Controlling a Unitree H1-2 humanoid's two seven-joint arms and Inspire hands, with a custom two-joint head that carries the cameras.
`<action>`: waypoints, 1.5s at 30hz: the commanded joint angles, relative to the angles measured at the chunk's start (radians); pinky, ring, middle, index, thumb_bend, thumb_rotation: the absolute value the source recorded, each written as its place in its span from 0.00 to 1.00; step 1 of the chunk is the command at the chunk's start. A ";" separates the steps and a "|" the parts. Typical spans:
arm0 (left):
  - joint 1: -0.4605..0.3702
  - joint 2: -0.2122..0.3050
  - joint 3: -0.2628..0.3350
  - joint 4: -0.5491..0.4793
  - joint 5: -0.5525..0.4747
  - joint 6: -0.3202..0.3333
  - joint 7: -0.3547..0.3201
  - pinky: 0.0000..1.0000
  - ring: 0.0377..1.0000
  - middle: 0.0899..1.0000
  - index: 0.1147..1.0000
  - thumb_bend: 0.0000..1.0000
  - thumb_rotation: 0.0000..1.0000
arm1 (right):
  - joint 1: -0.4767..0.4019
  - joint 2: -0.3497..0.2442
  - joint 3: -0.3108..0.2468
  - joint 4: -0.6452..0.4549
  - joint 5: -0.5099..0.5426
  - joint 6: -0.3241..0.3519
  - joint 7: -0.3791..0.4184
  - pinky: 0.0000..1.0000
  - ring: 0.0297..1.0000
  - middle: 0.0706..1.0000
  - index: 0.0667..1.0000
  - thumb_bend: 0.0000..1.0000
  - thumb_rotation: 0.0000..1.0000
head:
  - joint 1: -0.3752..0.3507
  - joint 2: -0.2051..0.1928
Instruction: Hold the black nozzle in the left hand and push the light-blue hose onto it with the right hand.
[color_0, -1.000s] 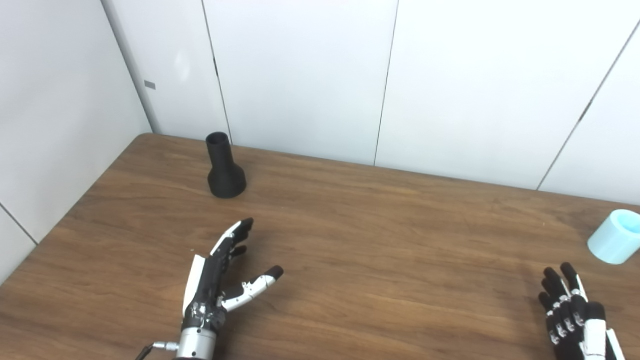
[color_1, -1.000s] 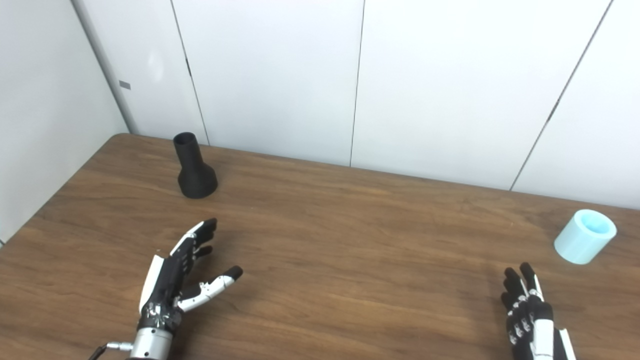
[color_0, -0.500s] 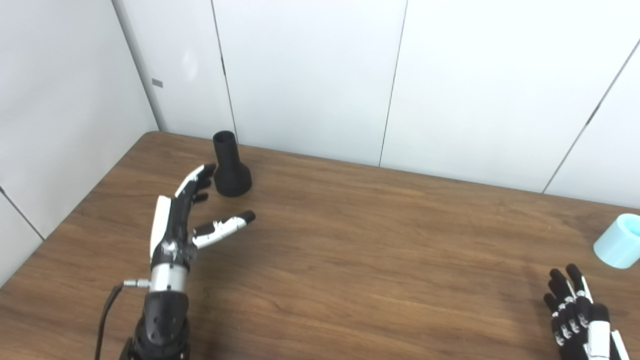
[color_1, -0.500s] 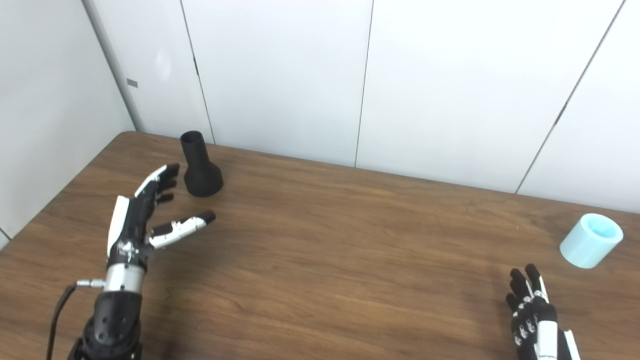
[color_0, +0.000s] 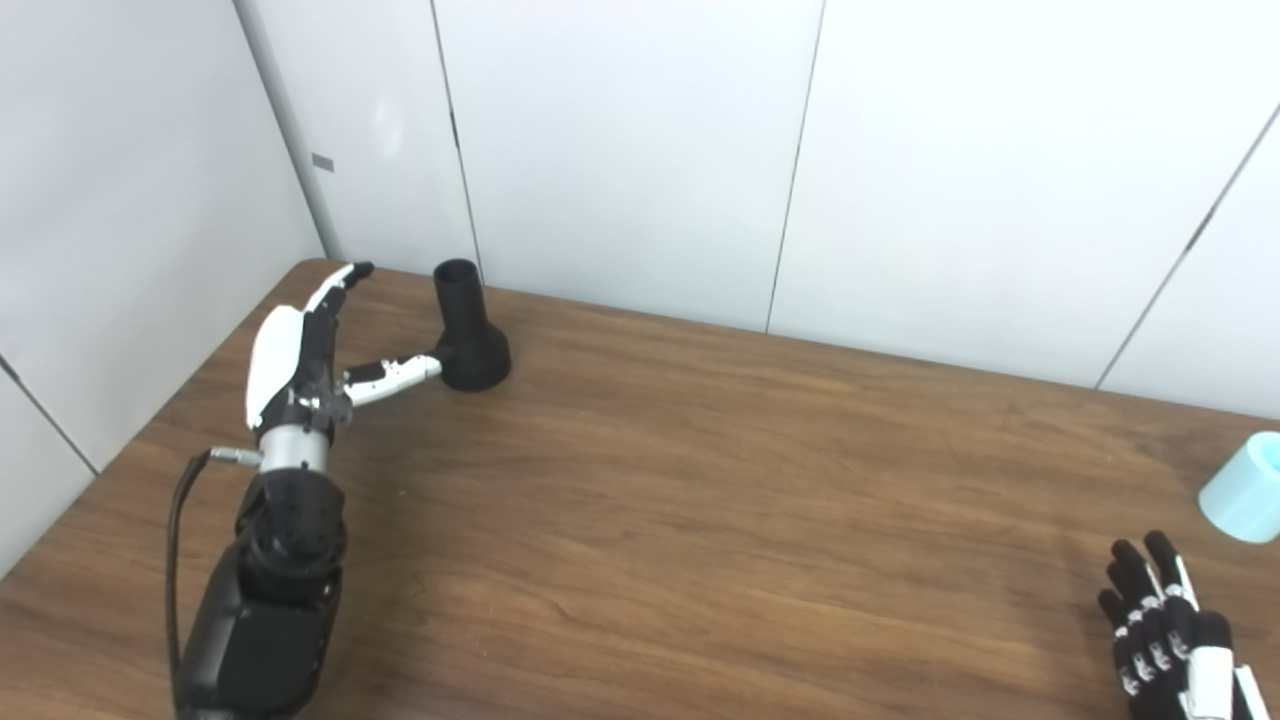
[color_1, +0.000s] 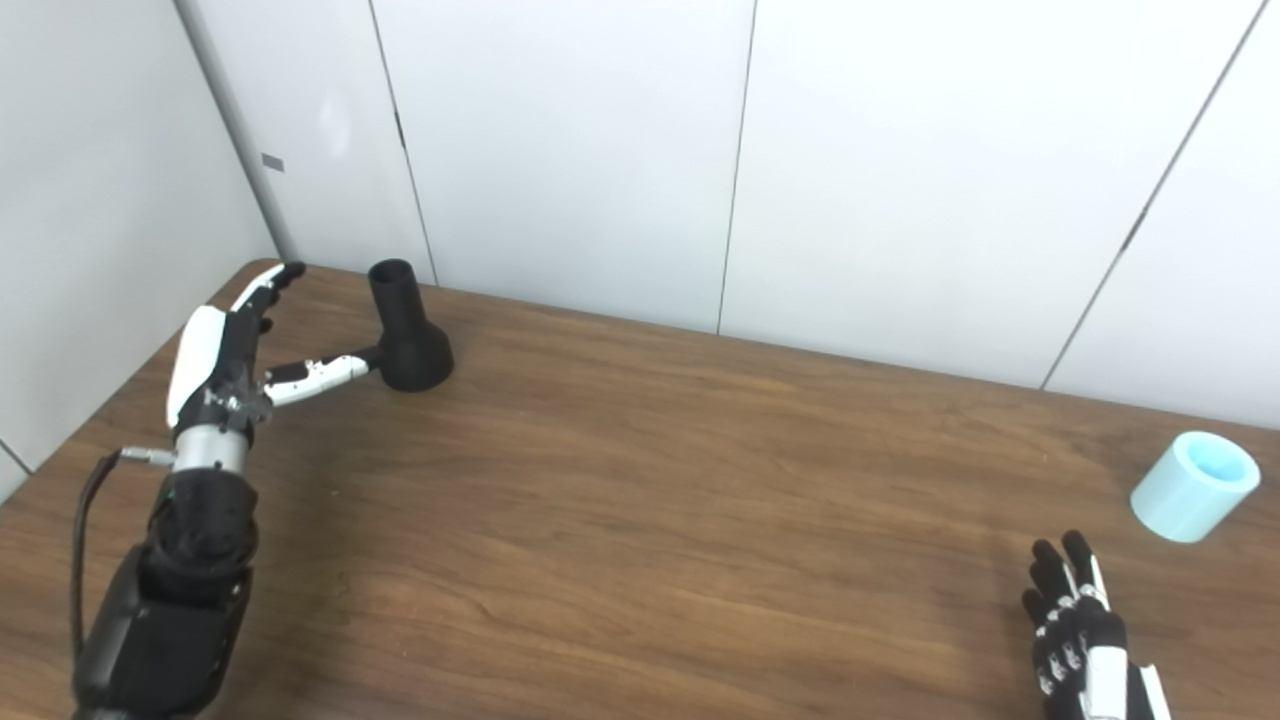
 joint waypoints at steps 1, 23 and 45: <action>-0.058 0.039 -0.009 0.034 0.032 -0.042 0.047 0.87 0.95 0.94 0.89 0.95 0.26 | 0.033 0.006 -0.002 0.062 0.011 -0.030 0.009 1.00 0.99 0.96 1.00 0.49 1.00 | 0.002 0.003; -0.224 0.146 -0.115 0.246 -0.092 0.060 -0.180 1.00 1.00 1.00 0.94 1.00 0.44 | 0.049 0.012 -0.003 0.012 0.035 0.005 0.011 1.00 1.00 0.96 1.00 0.45 1.00 | -0.004 0.025; -0.289 0.138 -0.195 0.327 -0.066 0.018 -0.160 1.00 0.98 0.94 0.85 1.00 0.40 | 0.056 0.021 0.002 -0.031 0.031 0.041 -0.003 1.00 0.98 0.94 1.00 0.40 1.00 | -0.019 0.035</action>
